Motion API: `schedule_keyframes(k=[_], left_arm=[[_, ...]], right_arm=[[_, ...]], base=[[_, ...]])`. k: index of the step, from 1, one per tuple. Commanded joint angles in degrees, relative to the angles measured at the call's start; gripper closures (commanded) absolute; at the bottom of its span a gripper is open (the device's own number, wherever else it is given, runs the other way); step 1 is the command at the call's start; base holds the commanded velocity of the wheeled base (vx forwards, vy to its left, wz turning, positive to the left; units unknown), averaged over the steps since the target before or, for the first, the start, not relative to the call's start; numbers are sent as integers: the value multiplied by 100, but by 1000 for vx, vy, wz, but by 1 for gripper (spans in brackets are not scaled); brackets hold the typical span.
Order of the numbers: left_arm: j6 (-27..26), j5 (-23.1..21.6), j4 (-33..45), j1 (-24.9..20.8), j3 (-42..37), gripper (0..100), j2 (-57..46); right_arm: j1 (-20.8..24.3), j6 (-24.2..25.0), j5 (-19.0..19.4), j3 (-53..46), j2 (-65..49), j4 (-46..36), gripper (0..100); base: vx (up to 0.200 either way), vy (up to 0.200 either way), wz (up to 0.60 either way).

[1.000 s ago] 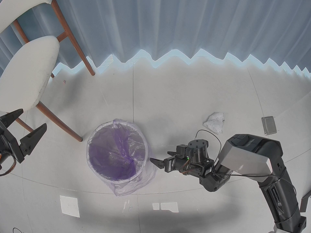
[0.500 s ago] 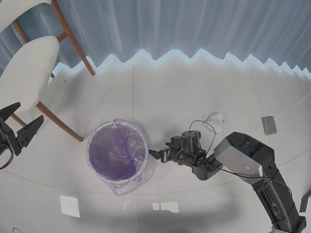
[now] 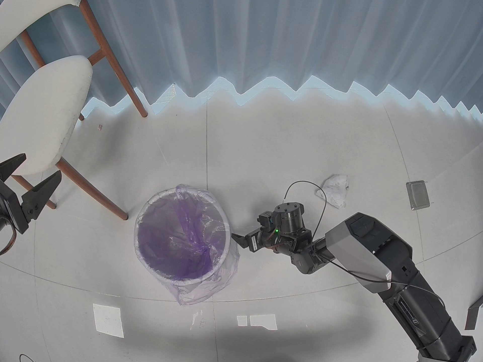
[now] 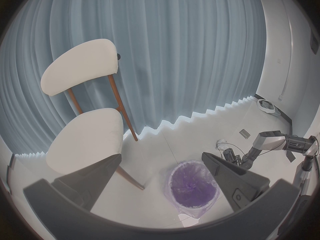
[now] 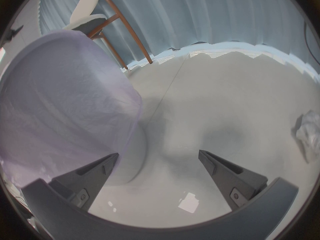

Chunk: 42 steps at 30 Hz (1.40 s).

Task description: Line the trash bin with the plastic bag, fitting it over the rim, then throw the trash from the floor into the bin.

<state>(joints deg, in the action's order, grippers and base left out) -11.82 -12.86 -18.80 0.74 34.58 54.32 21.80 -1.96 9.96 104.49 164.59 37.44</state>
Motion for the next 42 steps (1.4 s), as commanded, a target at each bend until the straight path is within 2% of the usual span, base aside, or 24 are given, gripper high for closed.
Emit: schedule_keyframes(k=[1, 2, 3, 7, 11, 17, 22, 23, 26, 32, 33, 36, 37, 38, 39, 40, 42], left_arm=[[-13, 3, -1, 40, -4, 0, 17], [-13, 3, -1, 40, -4, 0, 17], [-13, 3, 8, 40, -13, 0, 17], [-22, 3, 8, 31, -22, 0, 26], [-22, 3, 8, 40, -22, 0, 52], [-4, 3, 8, 31, -48, 0, 52], [31, -6, -1, 22, -75, 0, 35], [40, -6, 8, 22, -127, 0, 8], [40, -15, -1, -4, -180, 0, -9], [31, -32, -10, -22, -189, 0, -27], [31, -41, -10, -30, -207, 0, -44], [31, -50, -1, -66, -250, 0, -115], [31, -50, -10, -66, -259, 0, -124], [31, -50, -10, -118, -312, 0, -141], [31, -41, -10, -127, -321, 0, -141], [31, -41, -10, -171, -382, 0, -194], [31, -23, -10, -180, -444, 0, -273]], right_arm=[[-202, -577, -372, 1011, 557, -685, 0], [-202, -577, -372, 1011, 557, -685, 0], [-281, -700, -644, 1011, 707, -1072, 0], [-439, -999, -996, 1011, 1076, -1863, 0], [-501, -1140, -1101, 1011, 1303, -2469, 0], [-598, -1122, -1093, 1011, 1303, -2531, 0], [-800, -938, -1057, 1011, 680, -2663, 0], [-826, -560, -987, 1011, 214, -2944, 0], [-932, -190, -838, 1011, -577, -3577, 0], [-1037, -199, -548, 1011, -2458, -4315, 0], [-1037, -234, -425, 98, -3126, -4359, 0], [-1028, -357, -310, -1554, -4294, -4350, 0], [-1028, -366, -302, -1800, -4470, -4350, 0], [-1028, -366, -266, -2574, -5059, -4350, 0], [-1028, -366, -258, -2723, -5165, -4341, 0], [-1028, -366, -187, -3584, -5789, -4280, 0], [-1046, -357, -161, -4542, -6448, -4113, 0]], base=[[0, 0, 0], [0, 0, 0], [0, 0, 0], [0, 0, 0], [0, 0, 0], [0, 0, 0], [0, 0, 0], [0, 0, 0], [0, 0, 0], [0, 0, 0], [0, 0, 0], [0, 0, 0], [0, 0, 0], [0, 0, 0], [0, 0, 0], [0, 0, 0], [0, 0, 0]])
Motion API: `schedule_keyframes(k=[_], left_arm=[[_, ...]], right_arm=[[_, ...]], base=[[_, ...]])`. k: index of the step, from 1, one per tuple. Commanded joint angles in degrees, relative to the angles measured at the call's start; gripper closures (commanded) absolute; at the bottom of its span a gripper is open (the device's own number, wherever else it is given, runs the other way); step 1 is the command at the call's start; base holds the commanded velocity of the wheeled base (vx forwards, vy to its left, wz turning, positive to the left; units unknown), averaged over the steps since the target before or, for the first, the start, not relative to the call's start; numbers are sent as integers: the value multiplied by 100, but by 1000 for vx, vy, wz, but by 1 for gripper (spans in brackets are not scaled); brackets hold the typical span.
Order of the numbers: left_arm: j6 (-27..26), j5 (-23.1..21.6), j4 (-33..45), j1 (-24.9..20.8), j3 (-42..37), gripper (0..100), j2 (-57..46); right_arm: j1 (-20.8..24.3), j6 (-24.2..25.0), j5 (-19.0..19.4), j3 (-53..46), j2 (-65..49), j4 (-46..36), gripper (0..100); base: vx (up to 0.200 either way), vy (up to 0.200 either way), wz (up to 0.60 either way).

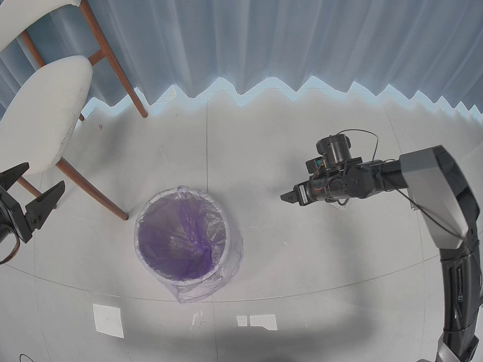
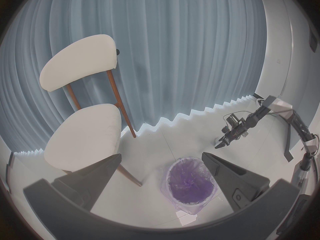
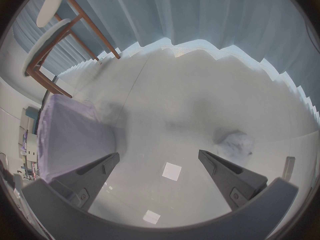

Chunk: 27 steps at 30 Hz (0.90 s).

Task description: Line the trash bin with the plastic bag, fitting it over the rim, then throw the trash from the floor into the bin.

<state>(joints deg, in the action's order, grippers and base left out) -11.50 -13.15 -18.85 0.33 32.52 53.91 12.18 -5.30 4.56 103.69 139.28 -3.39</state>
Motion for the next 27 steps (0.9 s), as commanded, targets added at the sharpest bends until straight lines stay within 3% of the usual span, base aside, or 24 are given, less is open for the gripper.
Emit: schedule_keyframes(k=[1, 4, 7, 12, 15, 21, 27], left_arm=[[-2, 15, -14, -130, -273, 0, -249], [7, 15, -23, -130, -361, 0, -319], [60, 23, -23, -112, -572, 0, -574], [446, 41, -23, -68, -959, 0, -926], [631, 32, -23, -77, -1301, 0, -1277], [930, 50, 39, -68, -1978, 0, -2139], [1044, 349, 48, -42, -2927, 0, -3185]], right_arm=[[-110, -23, 388, -4990, -4251, 181, 0], [-225, -23, 388, -6063, -4813, 849, 0], [-611, 21, 397, -7662, -5543, 2510, 0], [-1139, 337, 616, -8822, -5930, 4083, 0], [-1315, 565, 643, -9095, -5965, 4663, 0], [-1780, 548, 616, -9174, -5965, 5252, 0], [-1815, 530, 581, -9701, -6264, 5551, 0]], base=[[0, 0, 0], [0, 0, 0], [0, 0, 0], [0, 0, 0], [0, 0, 0], [0, 0, 0], [0, 0, 0]])
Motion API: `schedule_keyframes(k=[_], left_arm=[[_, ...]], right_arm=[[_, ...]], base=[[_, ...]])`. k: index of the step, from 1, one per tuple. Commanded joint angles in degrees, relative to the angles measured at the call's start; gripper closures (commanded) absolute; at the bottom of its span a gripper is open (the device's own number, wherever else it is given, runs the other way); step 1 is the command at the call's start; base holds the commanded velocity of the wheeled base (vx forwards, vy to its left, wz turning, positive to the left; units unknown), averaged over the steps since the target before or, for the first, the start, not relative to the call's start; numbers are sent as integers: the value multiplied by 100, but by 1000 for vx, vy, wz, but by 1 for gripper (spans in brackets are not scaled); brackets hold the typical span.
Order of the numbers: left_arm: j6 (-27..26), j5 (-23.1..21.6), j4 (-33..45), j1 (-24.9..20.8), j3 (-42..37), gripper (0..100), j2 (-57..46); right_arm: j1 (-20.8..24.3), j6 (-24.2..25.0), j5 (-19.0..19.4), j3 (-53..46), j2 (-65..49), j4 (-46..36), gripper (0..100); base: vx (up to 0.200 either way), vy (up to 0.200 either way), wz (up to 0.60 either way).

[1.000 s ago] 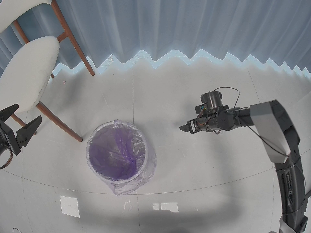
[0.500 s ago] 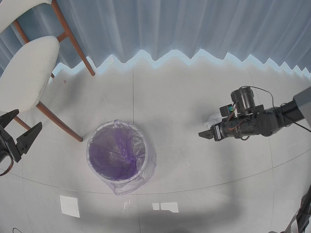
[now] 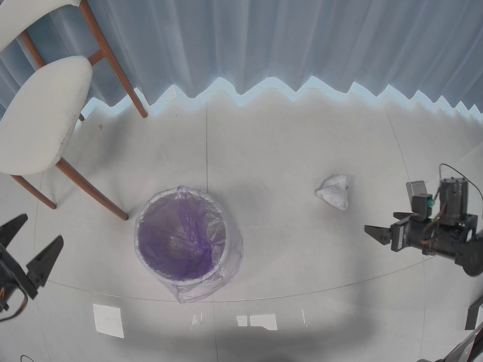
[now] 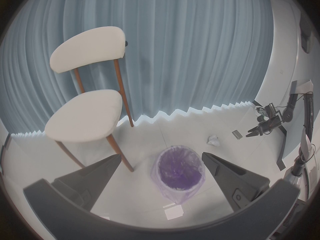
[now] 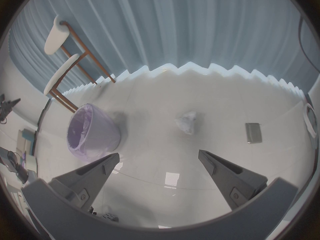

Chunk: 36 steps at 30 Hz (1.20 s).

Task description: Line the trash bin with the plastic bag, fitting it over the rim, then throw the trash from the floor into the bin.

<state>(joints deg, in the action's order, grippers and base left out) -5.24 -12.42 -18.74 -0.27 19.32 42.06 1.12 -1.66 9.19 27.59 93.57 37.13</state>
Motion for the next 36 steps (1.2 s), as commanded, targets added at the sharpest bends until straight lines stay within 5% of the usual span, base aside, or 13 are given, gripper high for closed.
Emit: schedule_keyframes(k=[1, 4, 7, 16, 18, 21, 24, 26, 30, 36], left_arm=[[428, 319, 46, 18, -1800, 0, -2246], [463, 346, 344, 18, -1932, 0, -2870], [577, 425, 2023, 18, -1906, 0, -4206], [559, 935, 1786, 18, -1932, 0, -4188], [542, 1251, 1786, 18, -1932, 0, -4197], [753, 2411, 1803, 18, -1932, 0, -4197], [876, 2701, 1830, 18, -1932, 0, -4197], [849, 2622, 1839, 18, -1932, 0, -4197], [507, 697, 1926, 9, -1932, 0, -4188], [348, 750, 2093, 9, -1932, 0, -4188]], right_arm=[[-710, 166, 118, -2187, -1764, 1578, 0], [-710, 183, 127, -2319, -1913, 1692, 0], [-719, 227, 127, -2381, -2098, 1736, 0], [-683, 183, 153, -2759, -3056, 1666, 0], [-683, 192, 153, -2759, -3258, 1604, 0], [-683, 183, 153, -2759, -3504, 1578, 0], [-675, 148, 153, -2759, -3697, 1560, 0], [-657, 95, 153, -2759, -3838, 1534, 0], [-622, -19, 153, -2759, -4726, 549, 0], [-622, -1, 171, -2750, -5649, -734, 0]], base=[[0, 0, 0], [0, 0, 0], [0, 0, 0], [0, 0, 0], [0, 0, 0], [0, 0, 0], [0, 0, 0], [0, 0, 0], [0, 0, 0], [0, 0, 0]])
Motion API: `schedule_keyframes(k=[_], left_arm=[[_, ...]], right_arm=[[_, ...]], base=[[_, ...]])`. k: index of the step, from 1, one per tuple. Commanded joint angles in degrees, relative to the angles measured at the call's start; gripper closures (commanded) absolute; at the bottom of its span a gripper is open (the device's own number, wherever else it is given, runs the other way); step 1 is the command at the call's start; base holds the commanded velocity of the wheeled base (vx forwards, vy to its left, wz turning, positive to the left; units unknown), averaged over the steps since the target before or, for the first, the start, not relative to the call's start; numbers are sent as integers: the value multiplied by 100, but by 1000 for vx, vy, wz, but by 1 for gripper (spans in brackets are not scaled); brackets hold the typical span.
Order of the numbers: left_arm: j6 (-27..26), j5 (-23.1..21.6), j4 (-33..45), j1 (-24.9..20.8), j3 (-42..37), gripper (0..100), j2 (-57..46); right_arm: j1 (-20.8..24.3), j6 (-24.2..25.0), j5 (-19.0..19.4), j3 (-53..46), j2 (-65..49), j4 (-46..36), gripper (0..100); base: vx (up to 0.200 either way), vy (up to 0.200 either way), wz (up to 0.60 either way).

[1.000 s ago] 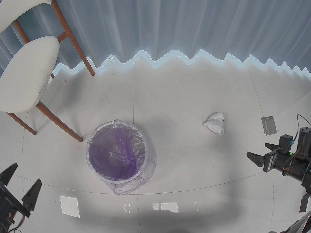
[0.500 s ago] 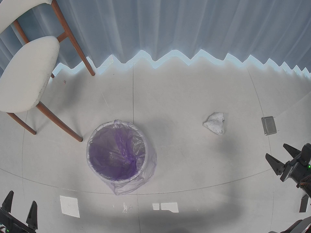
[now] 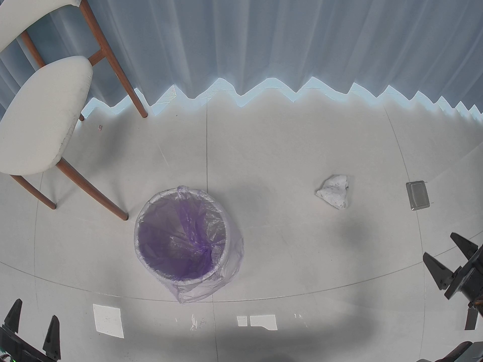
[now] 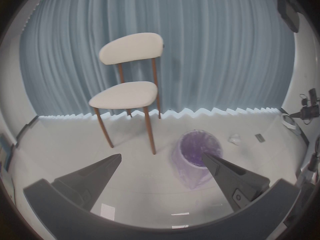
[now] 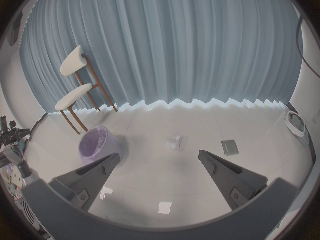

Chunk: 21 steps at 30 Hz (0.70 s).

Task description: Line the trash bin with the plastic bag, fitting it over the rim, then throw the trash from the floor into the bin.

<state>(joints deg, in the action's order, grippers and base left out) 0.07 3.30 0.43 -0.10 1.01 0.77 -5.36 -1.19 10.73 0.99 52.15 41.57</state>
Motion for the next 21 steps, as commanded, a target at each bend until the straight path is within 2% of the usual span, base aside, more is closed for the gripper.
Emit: schedule_keyframes(k=[1, 9, 21], left_arm=[[-166, -787, 177, -8, -101, 0, -59], [-104, -770, 186, 1, -101, 0, -59], [-104, -770, 177, 1, -101, 0, -59]], right_arm=[[27, -30, 8, -81, -1506, -1195, 0], [0, 383, 8, 332, -1014, -1186, 0], [185, 471, 105, 525, 67, -773, 0]], base=[[0, 0, 0], [0, 0, 0], [0, 0, 0]])
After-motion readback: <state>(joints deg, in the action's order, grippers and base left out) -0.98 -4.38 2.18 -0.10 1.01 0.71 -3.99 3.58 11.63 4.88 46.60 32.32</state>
